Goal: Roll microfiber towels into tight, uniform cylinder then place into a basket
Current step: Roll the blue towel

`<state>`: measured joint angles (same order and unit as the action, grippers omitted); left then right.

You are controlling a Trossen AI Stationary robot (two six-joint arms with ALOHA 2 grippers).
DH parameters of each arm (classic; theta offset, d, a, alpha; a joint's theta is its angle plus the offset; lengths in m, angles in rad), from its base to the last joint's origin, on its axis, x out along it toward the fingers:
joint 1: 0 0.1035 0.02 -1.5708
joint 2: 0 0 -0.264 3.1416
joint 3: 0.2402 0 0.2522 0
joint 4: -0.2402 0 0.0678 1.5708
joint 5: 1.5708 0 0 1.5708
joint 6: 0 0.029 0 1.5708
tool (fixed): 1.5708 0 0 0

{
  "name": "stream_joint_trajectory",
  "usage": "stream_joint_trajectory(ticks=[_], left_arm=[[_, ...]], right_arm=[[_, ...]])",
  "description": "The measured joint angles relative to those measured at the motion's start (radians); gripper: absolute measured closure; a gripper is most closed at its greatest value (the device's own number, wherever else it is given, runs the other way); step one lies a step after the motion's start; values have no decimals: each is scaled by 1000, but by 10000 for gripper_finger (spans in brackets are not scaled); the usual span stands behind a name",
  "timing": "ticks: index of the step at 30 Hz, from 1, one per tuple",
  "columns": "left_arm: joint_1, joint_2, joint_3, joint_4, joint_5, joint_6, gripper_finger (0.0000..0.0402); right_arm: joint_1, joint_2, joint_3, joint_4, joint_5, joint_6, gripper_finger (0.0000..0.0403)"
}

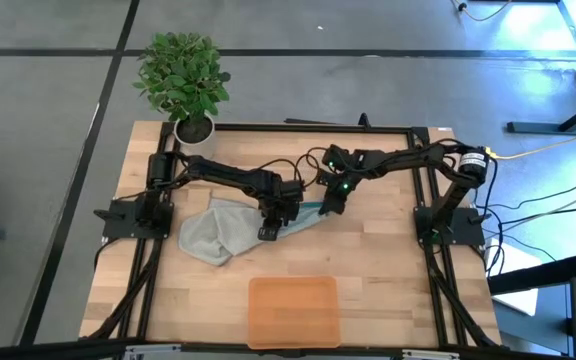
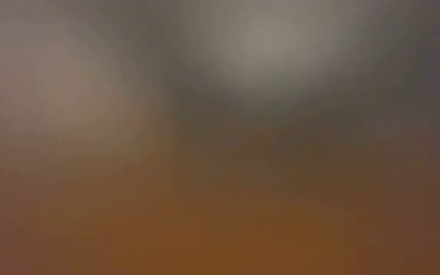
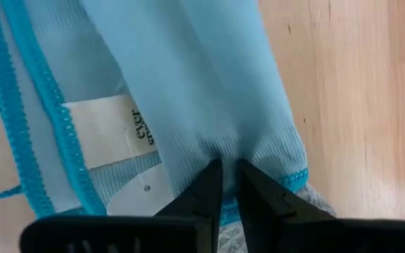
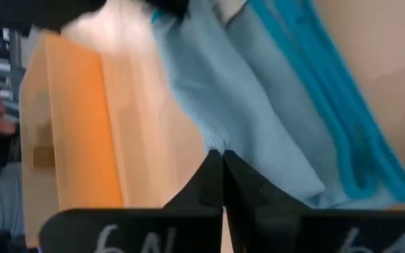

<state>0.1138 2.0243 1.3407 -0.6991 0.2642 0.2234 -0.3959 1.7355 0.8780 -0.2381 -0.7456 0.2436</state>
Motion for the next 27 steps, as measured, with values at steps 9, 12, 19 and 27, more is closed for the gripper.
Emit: stream_joint_trajectory(ticks=[9,12,19,27], left_arm=[[0,1,0,5,0,24,363],[2,2,0,11,-1,24,363],[2,2,0,23,-3,24,363],[-5,1,-38,71,78,16,363]], right_arm=[[-76,0,1,64,41,66,402],[-87,0,1,66,75,65,402],[-91,0,1,109,86,52,402],[-62,-2,1,-1,-72,65,402]])
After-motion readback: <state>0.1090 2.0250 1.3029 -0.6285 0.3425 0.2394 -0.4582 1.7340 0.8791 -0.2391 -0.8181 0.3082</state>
